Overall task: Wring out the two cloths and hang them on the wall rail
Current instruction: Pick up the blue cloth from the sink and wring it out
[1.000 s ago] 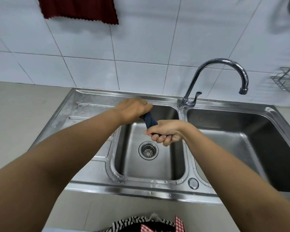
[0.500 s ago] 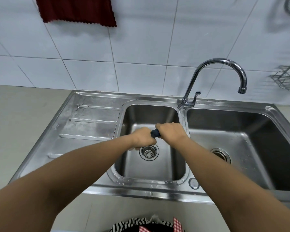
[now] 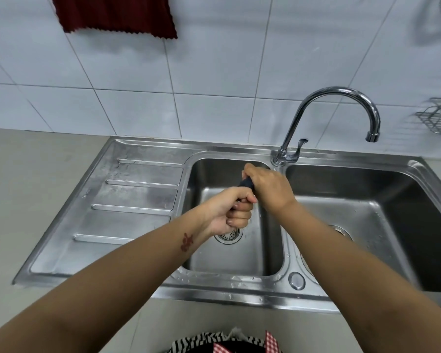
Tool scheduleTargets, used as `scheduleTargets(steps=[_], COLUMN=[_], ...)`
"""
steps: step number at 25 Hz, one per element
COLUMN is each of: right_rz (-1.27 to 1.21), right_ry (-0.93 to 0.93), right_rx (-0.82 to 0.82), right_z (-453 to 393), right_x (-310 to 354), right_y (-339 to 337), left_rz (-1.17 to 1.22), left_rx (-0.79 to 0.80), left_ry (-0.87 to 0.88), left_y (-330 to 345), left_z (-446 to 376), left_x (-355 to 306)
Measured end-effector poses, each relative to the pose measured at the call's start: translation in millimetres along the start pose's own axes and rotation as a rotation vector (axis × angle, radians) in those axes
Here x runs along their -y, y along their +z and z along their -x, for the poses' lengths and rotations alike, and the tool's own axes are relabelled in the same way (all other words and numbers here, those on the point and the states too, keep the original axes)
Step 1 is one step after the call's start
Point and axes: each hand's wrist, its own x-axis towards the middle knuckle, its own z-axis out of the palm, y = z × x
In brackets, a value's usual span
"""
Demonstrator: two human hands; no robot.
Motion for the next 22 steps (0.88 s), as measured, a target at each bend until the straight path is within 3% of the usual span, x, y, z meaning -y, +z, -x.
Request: scheduleTargets(steps=[2, 4, 8, 10, 14, 18, 22], right_rz=[-0.022, -0.036, -0.192, -0.494, -1.254, -1.482, -1.720], right_ry=[0.056, 0.166, 0.419, 0.553, 0.831, 0.854, 0.878], right_rx=[0.037, 0.140, 0.394, 0.575, 0.802, 0.845, 0.794], right_z=[1, 2, 2, -1, -9, -12, -10], right_x=[1, 2, 8, 14, 18, 12, 21], right_y=[4, 9, 15, 13, -5, -14, -21], left_rz=[-0.054, -0.297, -1.445, -1.757, -1.940, -2.001, -1.828], left_rx=[-0.029, -0.108, -0.410, -0.536, -0.608, -0.569, -0.438], left_ry=[0.015, 0.055, 0.154, 0.229, 0.411, 0.651, 0.745], left_y=[-5, -14, -43, -55, -72, -80, -75], left_z=[-3, -8, -15, -16, -15, -11, -12], left_x=[0, -3, -12, -16, -28, -38, -46])
